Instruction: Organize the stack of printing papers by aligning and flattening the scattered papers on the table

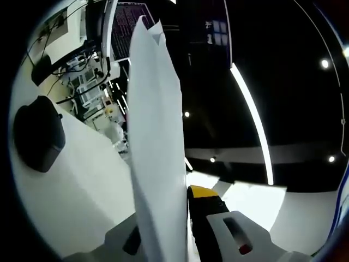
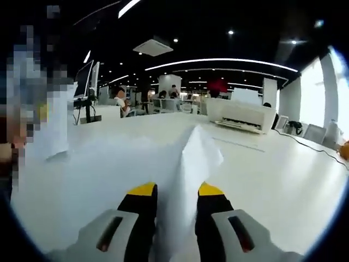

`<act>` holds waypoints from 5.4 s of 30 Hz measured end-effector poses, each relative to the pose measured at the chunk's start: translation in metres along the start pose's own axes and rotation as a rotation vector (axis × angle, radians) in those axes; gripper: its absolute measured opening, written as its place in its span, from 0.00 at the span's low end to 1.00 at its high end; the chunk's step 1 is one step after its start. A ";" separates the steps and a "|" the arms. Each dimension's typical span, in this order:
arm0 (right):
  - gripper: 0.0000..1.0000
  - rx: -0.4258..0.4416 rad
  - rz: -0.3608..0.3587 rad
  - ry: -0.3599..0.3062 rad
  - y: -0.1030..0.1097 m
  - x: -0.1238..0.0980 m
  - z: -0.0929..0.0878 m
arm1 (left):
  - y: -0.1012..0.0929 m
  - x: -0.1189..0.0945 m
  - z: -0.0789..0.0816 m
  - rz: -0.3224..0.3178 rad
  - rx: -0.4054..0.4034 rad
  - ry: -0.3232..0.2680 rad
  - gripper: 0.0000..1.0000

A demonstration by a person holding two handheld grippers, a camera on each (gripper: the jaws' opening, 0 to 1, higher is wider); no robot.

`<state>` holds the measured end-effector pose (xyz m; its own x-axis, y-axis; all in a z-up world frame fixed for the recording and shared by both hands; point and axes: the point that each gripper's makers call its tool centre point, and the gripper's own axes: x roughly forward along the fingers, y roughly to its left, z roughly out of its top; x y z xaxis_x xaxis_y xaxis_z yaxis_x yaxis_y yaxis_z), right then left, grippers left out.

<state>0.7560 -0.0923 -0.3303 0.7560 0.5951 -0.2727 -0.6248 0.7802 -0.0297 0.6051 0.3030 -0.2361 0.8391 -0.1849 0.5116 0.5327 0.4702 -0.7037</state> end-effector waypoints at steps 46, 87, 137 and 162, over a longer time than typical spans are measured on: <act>0.00 0.173 0.048 -0.104 -0.001 -0.014 0.016 | 0.000 -0.001 0.000 -0.001 -0.003 -0.003 0.07; 0.00 0.437 0.046 -0.325 -0.021 -0.051 0.040 | 0.002 0.000 0.003 -0.007 -0.006 -0.007 0.06; 0.00 0.662 0.089 -0.573 -0.031 -0.089 0.065 | 0.003 0.000 0.003 -0.001 -0.004 -0.009 0.06; 0.00 0.684 0.136 -0.627 -0.032 -0.092 0.075 | 0.005 0.000 0.003 0.005 -0.006 -0.006 0.06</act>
<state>0.7209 -0.1581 -0.2317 0.7765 0.5295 0.3415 -0.6155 0.5214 0.5910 0.6077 0.3076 -0.2383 0.8413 -0.1774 0.5107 0.5289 0.4656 -0.7096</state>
